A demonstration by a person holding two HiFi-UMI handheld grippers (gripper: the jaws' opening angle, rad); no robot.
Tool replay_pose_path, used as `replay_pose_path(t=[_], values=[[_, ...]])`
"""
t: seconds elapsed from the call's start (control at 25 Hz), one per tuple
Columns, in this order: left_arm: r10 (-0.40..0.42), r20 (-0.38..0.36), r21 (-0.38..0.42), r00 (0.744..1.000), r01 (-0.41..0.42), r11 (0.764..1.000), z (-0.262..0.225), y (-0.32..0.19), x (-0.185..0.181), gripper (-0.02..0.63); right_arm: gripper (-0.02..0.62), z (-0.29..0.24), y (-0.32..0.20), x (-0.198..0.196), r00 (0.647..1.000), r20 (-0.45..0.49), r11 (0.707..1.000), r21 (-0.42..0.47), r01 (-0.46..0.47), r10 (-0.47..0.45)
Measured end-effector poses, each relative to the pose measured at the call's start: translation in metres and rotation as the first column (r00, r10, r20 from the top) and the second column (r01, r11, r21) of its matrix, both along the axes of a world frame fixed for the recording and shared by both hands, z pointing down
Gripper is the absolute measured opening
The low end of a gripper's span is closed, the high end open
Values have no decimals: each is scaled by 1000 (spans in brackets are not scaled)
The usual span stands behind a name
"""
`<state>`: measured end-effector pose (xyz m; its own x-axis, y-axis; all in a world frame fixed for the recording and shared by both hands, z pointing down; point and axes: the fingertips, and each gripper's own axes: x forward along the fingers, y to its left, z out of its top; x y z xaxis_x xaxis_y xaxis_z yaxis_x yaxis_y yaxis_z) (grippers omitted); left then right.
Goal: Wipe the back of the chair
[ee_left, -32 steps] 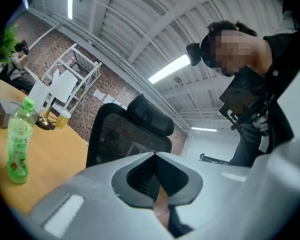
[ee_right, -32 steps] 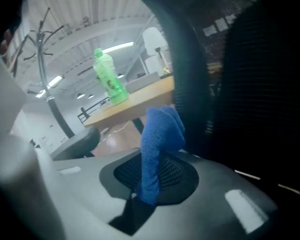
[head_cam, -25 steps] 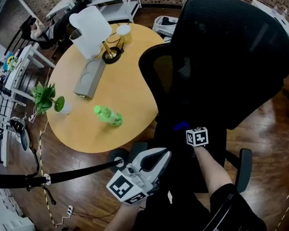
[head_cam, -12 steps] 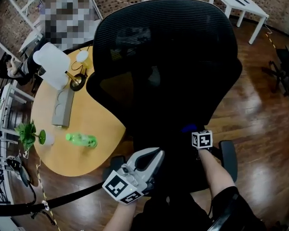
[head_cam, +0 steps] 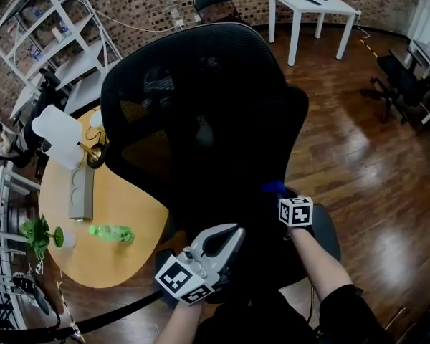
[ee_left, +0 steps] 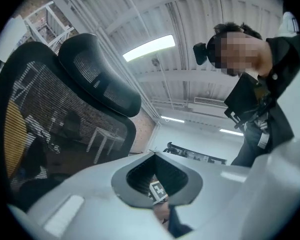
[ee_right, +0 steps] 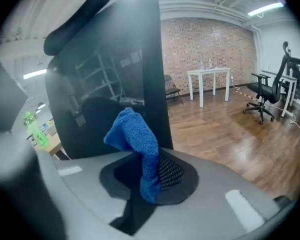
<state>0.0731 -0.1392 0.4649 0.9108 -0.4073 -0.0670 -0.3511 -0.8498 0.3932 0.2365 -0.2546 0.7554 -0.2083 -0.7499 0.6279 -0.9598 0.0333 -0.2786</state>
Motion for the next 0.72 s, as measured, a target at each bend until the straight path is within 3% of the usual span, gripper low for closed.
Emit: replay_pose_path(t=[0.12, 0.2, 0.4, 0.72], values=[[8, 9, 35, 1000, -8, 999, -11, -1, 2, 0, 55, -72, -2, -7, 997, -3, 984, 163, 71, -71], [9, 5, 60, 1000, -9, 998, -21, -1, 0, 0, 55, -133, 7, -26, 987, 8, 942, 299, 149, -159], [-36, -10, 108, 999, 37, 993, -53, 10, -19, 0, 55, -278, 71, -98, 921, 75, 779, 562, 278, -383], [-116, -70, 186, 991, 127, 974, -101, 45, -48, 0, 55, -413, 162, -137, 761, 178, 499, 840, 212, -624]])
